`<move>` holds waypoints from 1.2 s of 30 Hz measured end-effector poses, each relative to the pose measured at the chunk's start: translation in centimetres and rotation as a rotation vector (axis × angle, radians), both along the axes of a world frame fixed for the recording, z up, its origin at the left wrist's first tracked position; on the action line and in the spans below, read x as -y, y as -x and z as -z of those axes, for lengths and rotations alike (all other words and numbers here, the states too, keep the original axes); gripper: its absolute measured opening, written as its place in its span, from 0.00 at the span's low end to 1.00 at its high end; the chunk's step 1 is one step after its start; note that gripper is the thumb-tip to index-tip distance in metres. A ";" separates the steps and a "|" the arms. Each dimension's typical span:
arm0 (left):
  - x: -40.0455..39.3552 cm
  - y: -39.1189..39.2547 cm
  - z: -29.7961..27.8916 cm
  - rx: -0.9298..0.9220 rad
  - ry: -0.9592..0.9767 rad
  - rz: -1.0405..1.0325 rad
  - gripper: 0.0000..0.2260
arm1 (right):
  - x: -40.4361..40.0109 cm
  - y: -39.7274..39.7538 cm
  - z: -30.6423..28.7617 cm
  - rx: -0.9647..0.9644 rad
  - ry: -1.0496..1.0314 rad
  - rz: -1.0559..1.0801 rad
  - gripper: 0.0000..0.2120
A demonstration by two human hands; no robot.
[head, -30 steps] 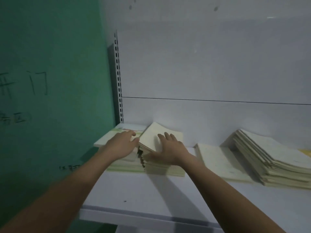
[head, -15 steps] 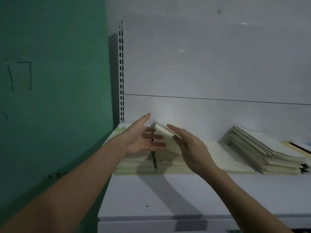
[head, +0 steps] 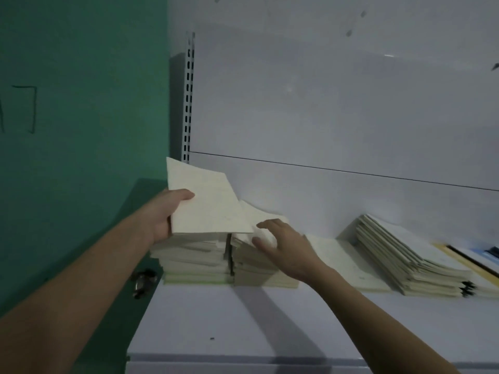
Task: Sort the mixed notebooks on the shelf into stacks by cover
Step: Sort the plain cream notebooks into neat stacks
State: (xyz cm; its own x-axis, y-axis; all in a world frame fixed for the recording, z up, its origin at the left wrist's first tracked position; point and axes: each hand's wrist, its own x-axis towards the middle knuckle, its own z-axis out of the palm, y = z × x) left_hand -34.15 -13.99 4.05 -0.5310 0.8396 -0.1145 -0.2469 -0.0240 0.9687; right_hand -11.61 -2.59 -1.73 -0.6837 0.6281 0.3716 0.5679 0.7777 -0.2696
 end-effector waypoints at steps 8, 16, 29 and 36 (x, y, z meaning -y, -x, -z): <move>-0.3 -1.1 1.0 -0.036 0.021 -0.011 0.10 | -1.0 1.2 2.1 0.214 -0.119 -0.001 0.24; 1.0 -1.4 1.6 0.013 0.078 -0.061 0.04 | -1.6 -2.6 -1.1 -0.310 0.134 0.054 0.16; 0.6 -5.5 2.8 0.245 0.015 0.129 0.20 | 4.4 1.7 -0.6 -0.087 -0.026 -0.385 0.23; 2.1 -4.8 3.1 0.158 0.044 0.001 0.08 | 4.3 1.6 -0.9 -0.154 0.160 -0.389 0.21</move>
State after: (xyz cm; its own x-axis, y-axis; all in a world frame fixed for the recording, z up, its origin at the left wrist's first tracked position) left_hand -29.38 -16.13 0.94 -0.5026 0.8325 -0.2331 -0.3966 0.0176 0.9178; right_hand -13.24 -6.91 -0.86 -0.8247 0.3927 0.4070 0.1849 0.8673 -0.4622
